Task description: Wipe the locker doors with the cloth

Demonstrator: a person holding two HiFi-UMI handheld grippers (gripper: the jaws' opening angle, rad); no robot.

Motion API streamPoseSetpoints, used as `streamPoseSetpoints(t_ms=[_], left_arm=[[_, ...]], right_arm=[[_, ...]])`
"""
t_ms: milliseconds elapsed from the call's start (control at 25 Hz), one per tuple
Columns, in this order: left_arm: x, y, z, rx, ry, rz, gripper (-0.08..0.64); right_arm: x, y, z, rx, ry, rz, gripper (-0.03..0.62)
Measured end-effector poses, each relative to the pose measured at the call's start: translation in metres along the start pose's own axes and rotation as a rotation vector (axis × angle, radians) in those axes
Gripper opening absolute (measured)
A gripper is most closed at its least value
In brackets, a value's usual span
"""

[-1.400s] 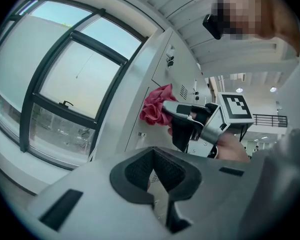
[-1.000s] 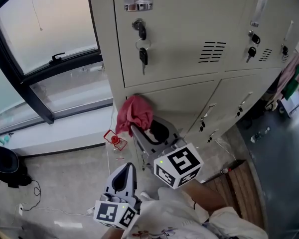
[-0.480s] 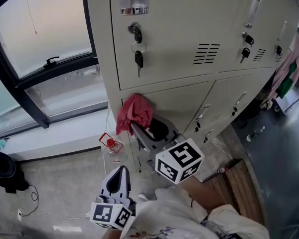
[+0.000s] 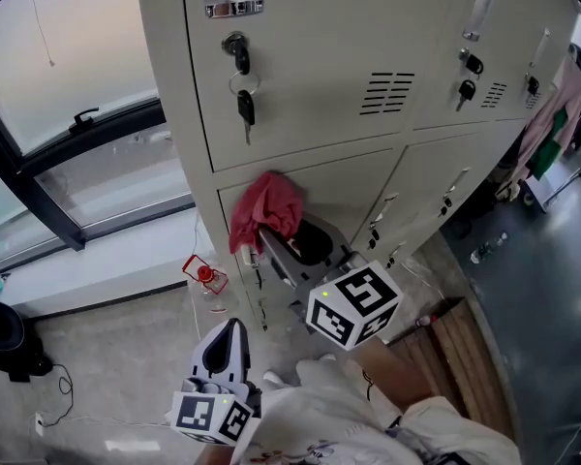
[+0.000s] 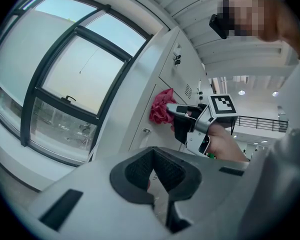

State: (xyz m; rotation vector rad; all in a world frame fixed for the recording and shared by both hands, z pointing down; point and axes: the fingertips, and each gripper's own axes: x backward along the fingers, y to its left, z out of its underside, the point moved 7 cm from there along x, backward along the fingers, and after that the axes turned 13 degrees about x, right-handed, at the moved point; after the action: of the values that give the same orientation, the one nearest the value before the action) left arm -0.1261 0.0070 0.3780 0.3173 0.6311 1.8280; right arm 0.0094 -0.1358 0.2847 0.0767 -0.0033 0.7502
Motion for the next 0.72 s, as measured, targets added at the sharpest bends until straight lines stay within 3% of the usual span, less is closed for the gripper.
streamPoseSetpoints(t_ms=[720], left_arm=[[-0.026, -0.009, 0.000, 0.004, 0.031, 0.061, 0.003]], right_arm=[[0.031, -0.059, 0.005, -0.001, 0.028, 0.081, 0.156]])
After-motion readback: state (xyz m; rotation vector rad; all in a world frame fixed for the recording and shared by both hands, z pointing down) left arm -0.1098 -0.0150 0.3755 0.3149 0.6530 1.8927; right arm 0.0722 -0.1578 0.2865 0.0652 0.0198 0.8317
